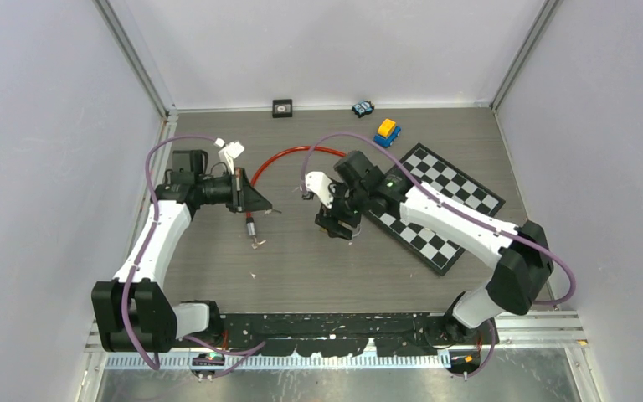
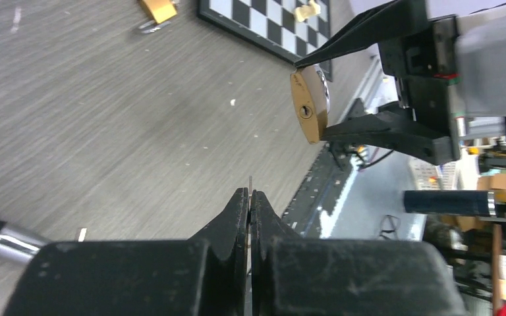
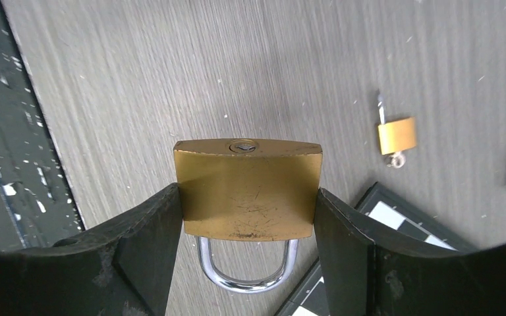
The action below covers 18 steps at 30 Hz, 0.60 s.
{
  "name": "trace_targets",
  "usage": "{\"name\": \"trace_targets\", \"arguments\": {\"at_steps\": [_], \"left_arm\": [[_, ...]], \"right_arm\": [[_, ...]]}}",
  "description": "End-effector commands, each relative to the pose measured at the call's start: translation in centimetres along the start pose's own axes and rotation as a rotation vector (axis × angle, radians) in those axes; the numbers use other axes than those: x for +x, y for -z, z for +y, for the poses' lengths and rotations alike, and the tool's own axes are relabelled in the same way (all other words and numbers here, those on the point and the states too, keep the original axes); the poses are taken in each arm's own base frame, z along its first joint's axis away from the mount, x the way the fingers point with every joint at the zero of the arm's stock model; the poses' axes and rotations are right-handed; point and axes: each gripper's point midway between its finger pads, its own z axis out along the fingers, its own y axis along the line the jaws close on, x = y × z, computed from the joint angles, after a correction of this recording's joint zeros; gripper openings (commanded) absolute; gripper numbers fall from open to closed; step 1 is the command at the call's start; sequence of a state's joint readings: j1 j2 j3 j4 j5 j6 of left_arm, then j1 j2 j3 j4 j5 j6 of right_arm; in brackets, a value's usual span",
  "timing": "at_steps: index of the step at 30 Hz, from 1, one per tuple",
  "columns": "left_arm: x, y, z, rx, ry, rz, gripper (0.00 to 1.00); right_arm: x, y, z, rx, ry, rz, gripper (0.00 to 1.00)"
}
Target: Unlock with the key
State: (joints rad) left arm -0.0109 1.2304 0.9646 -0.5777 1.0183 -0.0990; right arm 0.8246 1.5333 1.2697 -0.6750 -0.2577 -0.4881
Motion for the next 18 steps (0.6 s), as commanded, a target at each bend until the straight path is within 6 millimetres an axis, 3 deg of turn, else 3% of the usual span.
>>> {"name": "trace_targets", "arguments": {"at_steps": [1, 8, 18], "left_arm": [[-2.2, 0.6, -3.1, 0.133, 0.02, -0.036, 0.0], [-2.4, 1.1, -4.3, 0.158, -0.031, -0.044, 0.0], [-2.4, 1.2, -3.4, 0.112, -0.116, -0.025, 0.0]], "right_arm": [[-5.8, 5.3, 0.7, -0.033, 0.089, -0.157, 0.01], [-9.3, 8.8, -0.6, 0.012, 0.107, -0.186, 0.01], [-8.2, 9.8, -4.6, 0.216, 0.138, -0.078, 0.01]]}}
